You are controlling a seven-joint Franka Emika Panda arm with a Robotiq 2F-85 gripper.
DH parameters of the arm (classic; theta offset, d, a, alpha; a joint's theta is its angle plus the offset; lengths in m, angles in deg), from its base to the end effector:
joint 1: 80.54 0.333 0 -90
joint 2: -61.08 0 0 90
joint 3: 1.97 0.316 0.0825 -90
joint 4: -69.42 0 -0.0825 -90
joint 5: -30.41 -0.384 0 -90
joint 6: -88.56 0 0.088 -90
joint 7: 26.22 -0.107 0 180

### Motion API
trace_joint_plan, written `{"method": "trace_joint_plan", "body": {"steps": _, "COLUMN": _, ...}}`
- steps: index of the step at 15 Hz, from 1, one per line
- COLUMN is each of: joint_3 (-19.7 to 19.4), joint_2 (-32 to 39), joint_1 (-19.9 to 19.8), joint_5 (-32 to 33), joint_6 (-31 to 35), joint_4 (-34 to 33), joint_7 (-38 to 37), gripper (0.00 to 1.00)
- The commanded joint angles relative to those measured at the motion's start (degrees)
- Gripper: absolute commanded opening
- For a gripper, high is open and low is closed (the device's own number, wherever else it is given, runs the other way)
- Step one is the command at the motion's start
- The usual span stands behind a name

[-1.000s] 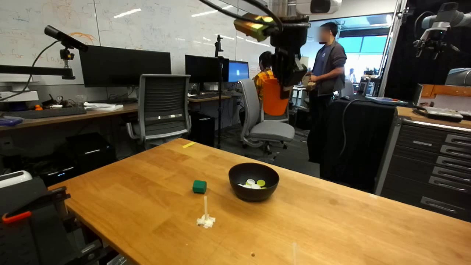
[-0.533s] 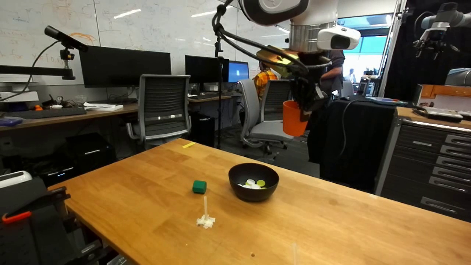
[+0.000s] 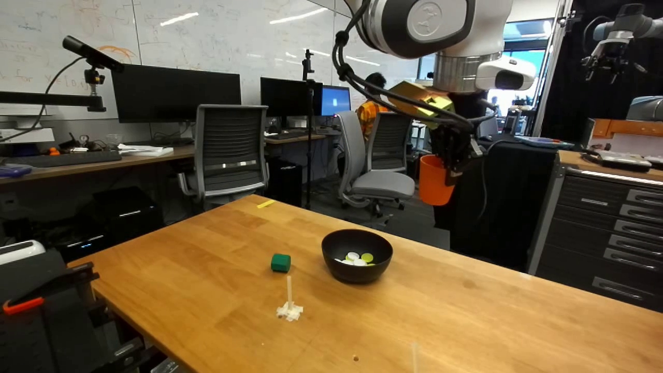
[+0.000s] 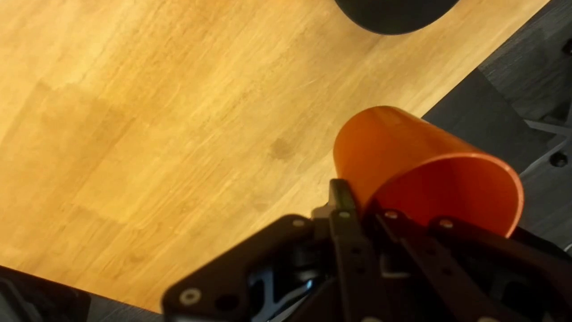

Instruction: Pour the contents in the orange cup into the black bowl

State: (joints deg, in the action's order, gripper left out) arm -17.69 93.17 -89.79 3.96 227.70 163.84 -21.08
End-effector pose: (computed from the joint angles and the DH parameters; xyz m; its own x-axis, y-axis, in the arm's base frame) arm 0.6508 -0.2718 0.3217 0.7863 -0.5705 0.2372 -0.5321 -0.8204 -0.2094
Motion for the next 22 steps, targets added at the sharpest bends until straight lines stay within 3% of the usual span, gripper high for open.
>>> {"method": "trace_joint_plan", "body": {"steps": 1, "joint_3": 4.8, "joint_2": 4.5, "joint_1": -4.2, "joint_5": 4.2, "joint_6": 1.7, "joint_4": -5.0, "joint_7": -2.4, "gripper": 0.04}}
{"method": "trace_joint_plan", "body": {"steps": 9, "joint_3": 7.8, "joint_2": 7.9, "joint_1": -7.0, "joint_5": 8.3, "joint_6": 0.3, "joint_4": -7.7, "joint_7": -2.4, "gripper": 0.04}}
{"method": "trace_joint_plan", "body": {"steps": 22, "joint_3": 9.0, "joint_2": 13.3, "joint_1": -8.7, "joint_5": 11.8, "joint_6": 2.4, "joint_4": -8.3, "joint_7": -0.1, "gripper": 0.04}}
